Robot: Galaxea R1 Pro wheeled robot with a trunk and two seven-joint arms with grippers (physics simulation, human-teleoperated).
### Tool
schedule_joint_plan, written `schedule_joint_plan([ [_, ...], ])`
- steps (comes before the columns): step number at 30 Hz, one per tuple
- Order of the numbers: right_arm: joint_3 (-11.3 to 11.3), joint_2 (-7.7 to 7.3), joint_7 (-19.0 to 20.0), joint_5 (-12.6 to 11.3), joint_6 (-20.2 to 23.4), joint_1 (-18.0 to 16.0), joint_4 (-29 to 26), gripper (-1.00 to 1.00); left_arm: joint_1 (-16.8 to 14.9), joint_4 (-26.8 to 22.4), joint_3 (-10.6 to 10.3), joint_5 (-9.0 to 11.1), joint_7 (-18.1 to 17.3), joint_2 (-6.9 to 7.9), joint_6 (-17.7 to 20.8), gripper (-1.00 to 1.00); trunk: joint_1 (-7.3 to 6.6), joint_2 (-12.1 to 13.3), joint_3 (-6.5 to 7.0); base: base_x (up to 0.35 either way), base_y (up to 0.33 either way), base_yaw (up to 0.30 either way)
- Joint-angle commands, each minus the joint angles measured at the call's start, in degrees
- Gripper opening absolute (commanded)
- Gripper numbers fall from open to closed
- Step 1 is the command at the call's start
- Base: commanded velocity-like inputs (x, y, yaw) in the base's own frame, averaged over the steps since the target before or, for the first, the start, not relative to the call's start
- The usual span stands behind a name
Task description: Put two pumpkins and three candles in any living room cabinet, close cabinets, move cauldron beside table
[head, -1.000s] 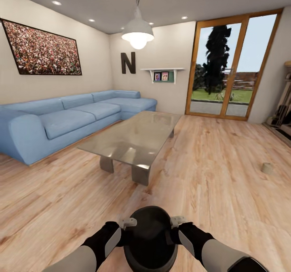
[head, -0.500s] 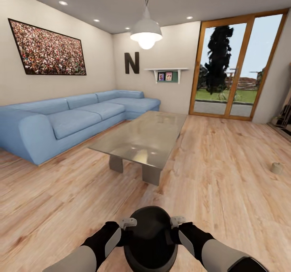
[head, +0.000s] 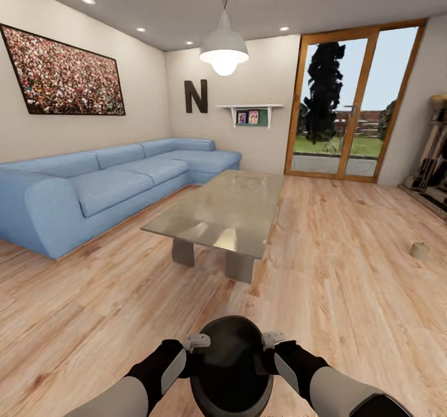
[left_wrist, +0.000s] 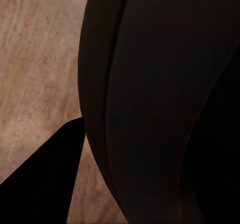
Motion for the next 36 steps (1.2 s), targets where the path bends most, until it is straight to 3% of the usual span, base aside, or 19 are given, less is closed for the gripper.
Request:
schedule_joint_plan([
  [1, 0.64, -0.02, -0.04, -0.48, 0.23, -0.06, 0.01, -1.0, -0.03, -0.23, -0.32, 0.19, 0.44, 0.05, 0.27, -1.0, -0.02, -0.03, -0.05, 0.0, 0.313, -0.233],
  [11, 0.63, -0.02, -0.04, -0.49, 0.23, -0.06, 0.01, -1.0, -0.03, -0.23, -0.32, 0.19, 0.44, 0.05, 0.27, -1.0, -0.02, -0.03, -0.05, 0.024, 0.307, -0.164],
  [21, 0.71, -0.02, -0.04, -0.49, 0.23, -0.06, 0.01, -1.0, -0.03, -0.23, -0.32, 0.27, 0.44, 0.07, 0.27, -1.0, -0.02, -0.03, -0.05, 0.029, 0.062, -0.002],
  [36, 0.72, -0.02, -0.04, -0.44, 0.23, -0.06, 0.01, -1.0, -0.03, -0.23, -0.32, 0.28, 0.44, 0.05, 0.27, -1.0, -0.02, -0.03, -0.05, 0.205, 0.25, 0.0],
])
